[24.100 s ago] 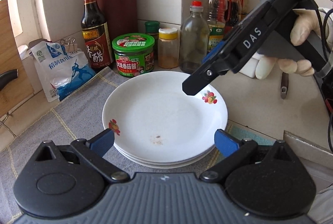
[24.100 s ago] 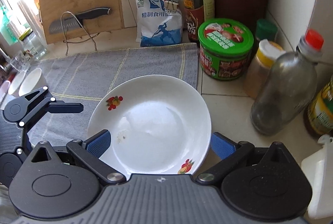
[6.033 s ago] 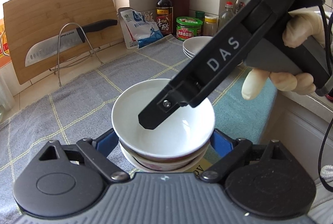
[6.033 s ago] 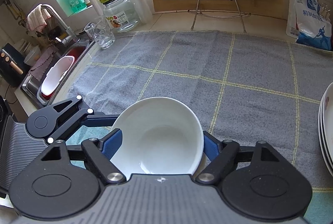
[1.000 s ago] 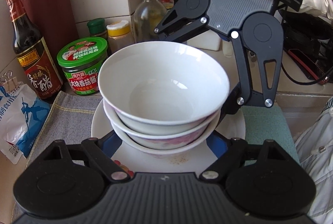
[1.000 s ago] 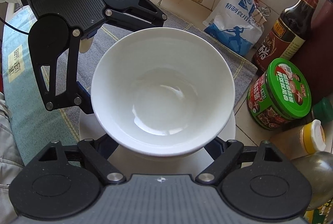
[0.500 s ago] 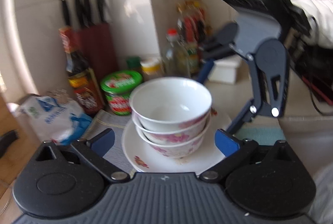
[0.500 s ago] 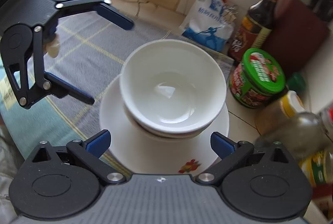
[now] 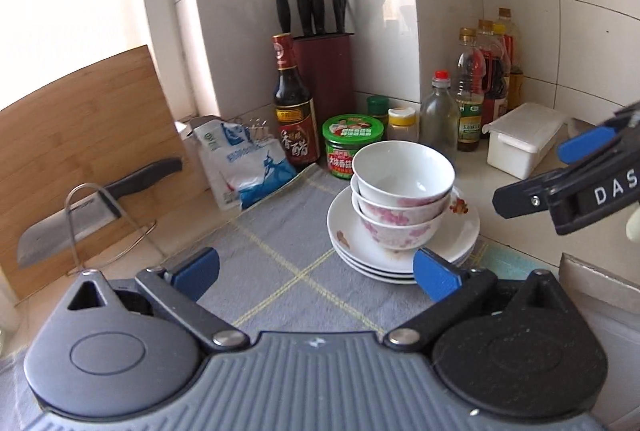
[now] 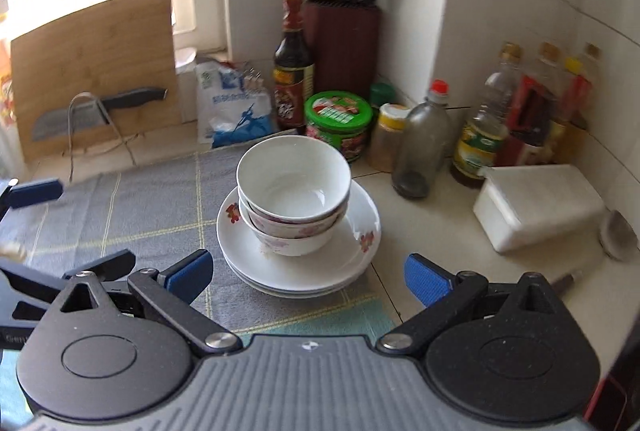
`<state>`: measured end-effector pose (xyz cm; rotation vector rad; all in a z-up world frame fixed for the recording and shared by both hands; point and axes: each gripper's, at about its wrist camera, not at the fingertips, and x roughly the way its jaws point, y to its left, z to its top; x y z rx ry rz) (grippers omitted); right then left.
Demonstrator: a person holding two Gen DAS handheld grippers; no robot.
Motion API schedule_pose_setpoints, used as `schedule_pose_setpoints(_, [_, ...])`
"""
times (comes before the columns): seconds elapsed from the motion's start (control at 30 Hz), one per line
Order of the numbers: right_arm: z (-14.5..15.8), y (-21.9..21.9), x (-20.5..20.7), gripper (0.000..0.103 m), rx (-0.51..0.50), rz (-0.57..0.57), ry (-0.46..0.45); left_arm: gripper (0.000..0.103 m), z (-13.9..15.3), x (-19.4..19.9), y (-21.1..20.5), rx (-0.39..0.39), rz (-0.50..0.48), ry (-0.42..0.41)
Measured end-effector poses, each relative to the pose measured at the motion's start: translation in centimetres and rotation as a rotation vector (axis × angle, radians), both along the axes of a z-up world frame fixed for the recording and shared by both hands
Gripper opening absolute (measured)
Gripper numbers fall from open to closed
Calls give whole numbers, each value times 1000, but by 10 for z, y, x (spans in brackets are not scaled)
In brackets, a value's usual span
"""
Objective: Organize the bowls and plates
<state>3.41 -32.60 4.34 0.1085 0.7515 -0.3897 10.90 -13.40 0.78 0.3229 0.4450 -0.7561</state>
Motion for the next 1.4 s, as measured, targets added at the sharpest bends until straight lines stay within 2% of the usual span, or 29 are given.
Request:
schedule_pose_setpoints(0.13, [4,18,-16,103,-9,-60,-24,102,9,-8,16,-14,51,54])
schedule_pose_setpoints(0.47, [13,41,-27,103,-25,-84,-71,102,25,-17,37,-72,126,77])
schedule_pose_setpoints(1.4, [18,40,-24,103,-27,-120,-75,102,33,-16,34,-88,126,66])
